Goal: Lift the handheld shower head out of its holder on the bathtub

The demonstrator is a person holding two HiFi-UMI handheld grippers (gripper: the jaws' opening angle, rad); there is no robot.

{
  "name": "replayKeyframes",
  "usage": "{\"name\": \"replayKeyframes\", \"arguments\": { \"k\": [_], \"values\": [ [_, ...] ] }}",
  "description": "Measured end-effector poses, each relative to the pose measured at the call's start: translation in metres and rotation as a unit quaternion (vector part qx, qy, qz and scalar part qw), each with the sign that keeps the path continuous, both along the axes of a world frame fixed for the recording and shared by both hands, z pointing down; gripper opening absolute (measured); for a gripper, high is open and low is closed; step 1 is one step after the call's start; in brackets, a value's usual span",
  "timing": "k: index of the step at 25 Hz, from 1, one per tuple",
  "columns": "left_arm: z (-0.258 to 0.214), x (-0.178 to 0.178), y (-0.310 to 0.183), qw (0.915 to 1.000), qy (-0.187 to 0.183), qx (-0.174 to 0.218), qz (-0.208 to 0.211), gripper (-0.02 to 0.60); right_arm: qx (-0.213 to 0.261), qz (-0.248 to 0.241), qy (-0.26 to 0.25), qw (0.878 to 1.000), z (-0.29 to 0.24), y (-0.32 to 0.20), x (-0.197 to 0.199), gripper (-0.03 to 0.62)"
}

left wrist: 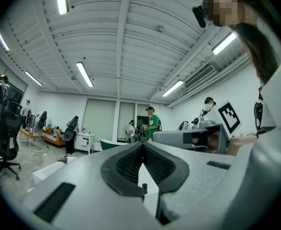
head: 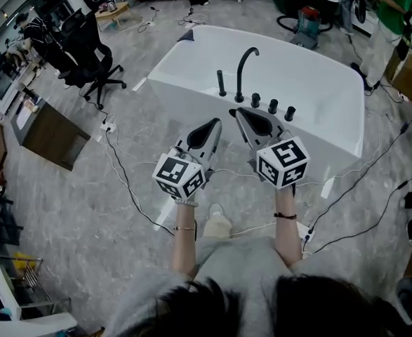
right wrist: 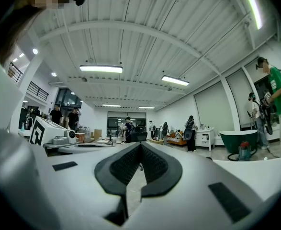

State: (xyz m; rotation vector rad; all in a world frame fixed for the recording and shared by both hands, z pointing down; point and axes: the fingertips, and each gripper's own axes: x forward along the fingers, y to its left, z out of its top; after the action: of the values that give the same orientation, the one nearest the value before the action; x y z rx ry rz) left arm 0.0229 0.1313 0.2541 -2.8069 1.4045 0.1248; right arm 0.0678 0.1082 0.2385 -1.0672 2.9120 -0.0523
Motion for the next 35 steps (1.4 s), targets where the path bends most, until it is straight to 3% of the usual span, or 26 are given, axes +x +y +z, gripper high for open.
{"name": "replayKeyframes", "arguments": {
  "k": [19, 35],
  "values": [
    [0.02, -0.061, -0.138, 0.9983, 0.0, -0.026, 0.051, 0.006, -0.021, 0.046, -0.007, 0.999, 0.015, -0.134, -0.055, 0.001],
    [0.042, -0.106, -0.192, 0.9974, 0.008, -0.037, 0.062, 0.006, -0.034, 0.07, 0.01, 0.997, 0.043, -0.186, -0.094, 0.001]
  ]
}}
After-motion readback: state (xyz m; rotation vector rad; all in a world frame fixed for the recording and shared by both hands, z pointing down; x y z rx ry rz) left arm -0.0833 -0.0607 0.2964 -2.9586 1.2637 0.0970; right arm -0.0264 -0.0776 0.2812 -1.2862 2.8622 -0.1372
